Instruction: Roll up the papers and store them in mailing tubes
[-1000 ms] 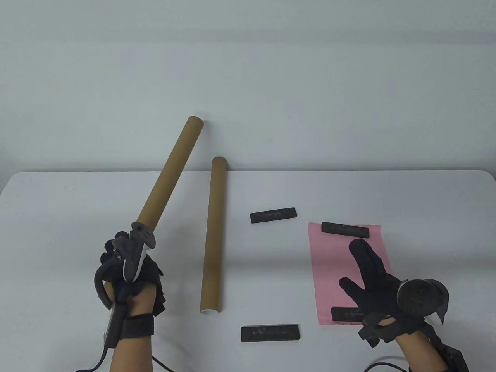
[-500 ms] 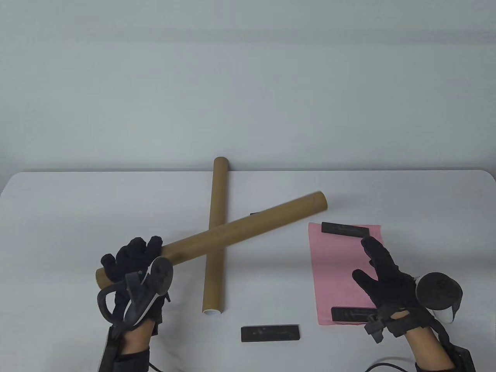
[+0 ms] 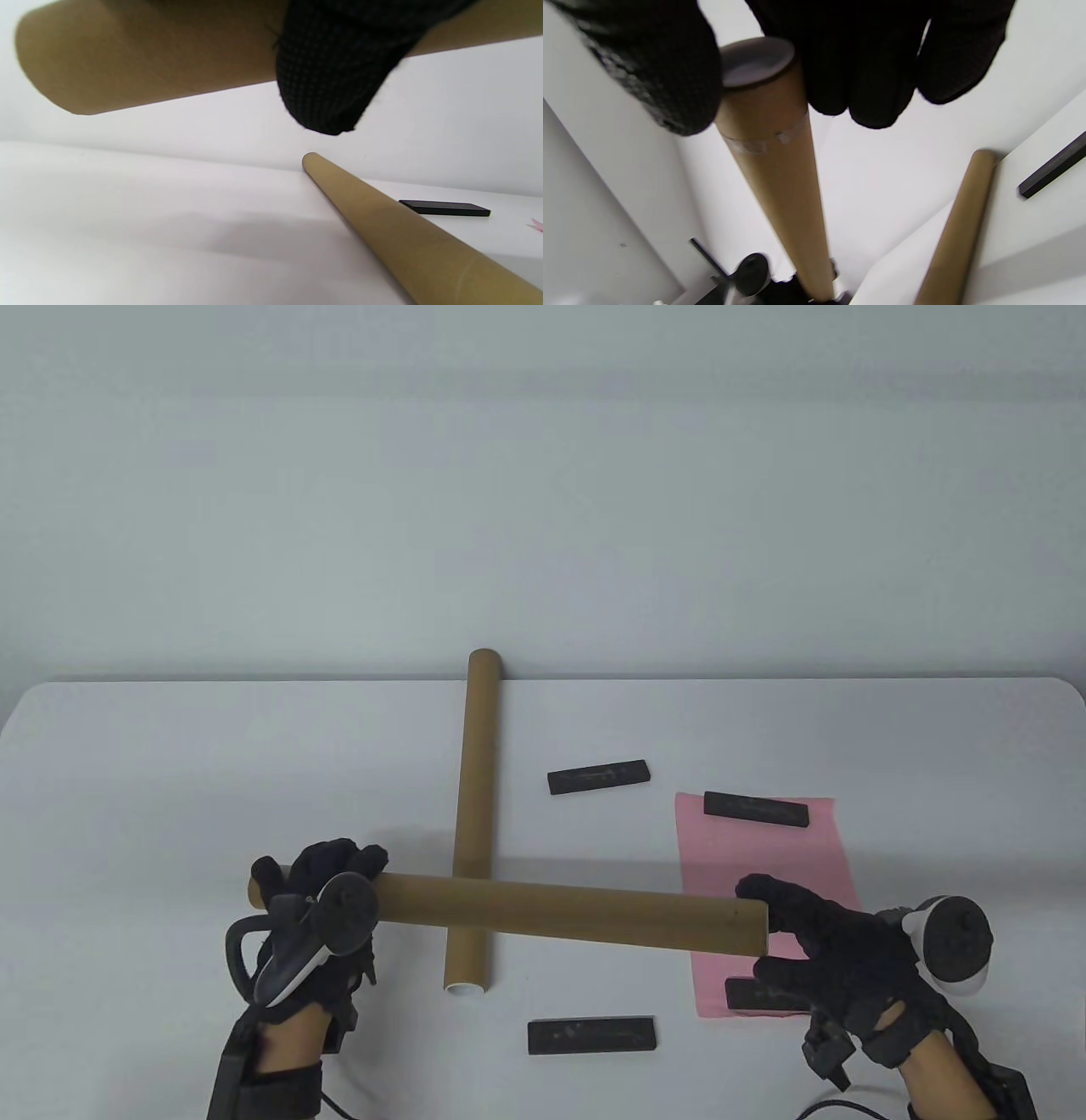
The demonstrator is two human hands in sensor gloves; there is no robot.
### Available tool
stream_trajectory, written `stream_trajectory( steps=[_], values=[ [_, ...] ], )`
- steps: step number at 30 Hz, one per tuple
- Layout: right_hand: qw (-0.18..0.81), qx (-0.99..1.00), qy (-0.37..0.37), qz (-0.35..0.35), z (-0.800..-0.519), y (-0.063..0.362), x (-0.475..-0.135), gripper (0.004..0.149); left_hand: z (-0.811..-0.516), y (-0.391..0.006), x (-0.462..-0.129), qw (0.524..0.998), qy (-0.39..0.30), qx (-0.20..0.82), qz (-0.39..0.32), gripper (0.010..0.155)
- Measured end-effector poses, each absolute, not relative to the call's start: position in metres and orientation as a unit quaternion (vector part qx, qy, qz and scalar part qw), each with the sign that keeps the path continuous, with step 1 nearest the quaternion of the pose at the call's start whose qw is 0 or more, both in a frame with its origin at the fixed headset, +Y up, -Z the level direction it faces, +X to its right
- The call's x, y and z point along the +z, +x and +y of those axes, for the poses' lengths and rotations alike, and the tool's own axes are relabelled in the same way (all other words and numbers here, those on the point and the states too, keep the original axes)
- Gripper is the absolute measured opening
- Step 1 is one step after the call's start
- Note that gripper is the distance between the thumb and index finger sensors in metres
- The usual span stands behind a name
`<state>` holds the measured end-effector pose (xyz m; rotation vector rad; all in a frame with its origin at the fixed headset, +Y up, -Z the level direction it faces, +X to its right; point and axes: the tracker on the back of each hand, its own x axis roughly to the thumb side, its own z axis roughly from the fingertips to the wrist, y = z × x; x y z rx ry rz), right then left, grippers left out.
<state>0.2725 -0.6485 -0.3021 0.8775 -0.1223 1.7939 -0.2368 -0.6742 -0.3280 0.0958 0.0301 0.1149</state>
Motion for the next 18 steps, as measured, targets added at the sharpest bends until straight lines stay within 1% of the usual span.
stream_trajectory(
  steps=[4, 10, 13, 14, 15, 16, 18],
  values=[
    [0.557, 0.73, 0.395, -0.026, -0.647, 0.267, -0.3, 0.077, -0.679, -0.241, -0.331, 0.997, 0.03, 0.069, 0.025, 0.072],
    [0.576, 0.719, 0.389, -0.014, -0.648, 0.265, -0.3, 0.063, -0.682, -0.242, -0.333, 0.997, 0.022, 0.074, 0.03, 0.072],
    [0.586, 0.735, 0.339, -0.026, -0.653, 0.267, -0.304, 0.06, -0.677, -0.238, -0.328, 0.996, 0.047, 0.078, 0.019, 0.072],
    [0.584, 0.749, 0.312, -0.023, -0.656, 0.27, -0.306, 0.059, -0.673, -0.235, -0.325, 0.995, 0.067, 0.074, 0.019, 0.072],
    [0.591, 0.749, 0.297, -0.025, -0.658, 0.274, -0.308, 0.057, -0.669, -0.234, -0.322, 0.994, 0.08, 0.063, 0.028, 0.072],
    [0.607, 0.746, 0.274, -0.025, -0.661, 0.28, -0.312, 0.053, -0.665, -0.233, -0.32, 0.993, 0.091, 0.067, 0.022, 0.072],
    [0.608, 0.747, 0.27, -0.017, -0.664, 0.285, -0.315, 0.047, -0.661, -0.228, -0.316, 0.992, 0.109, 0.061, 0.021, 0.072]
  ],
)
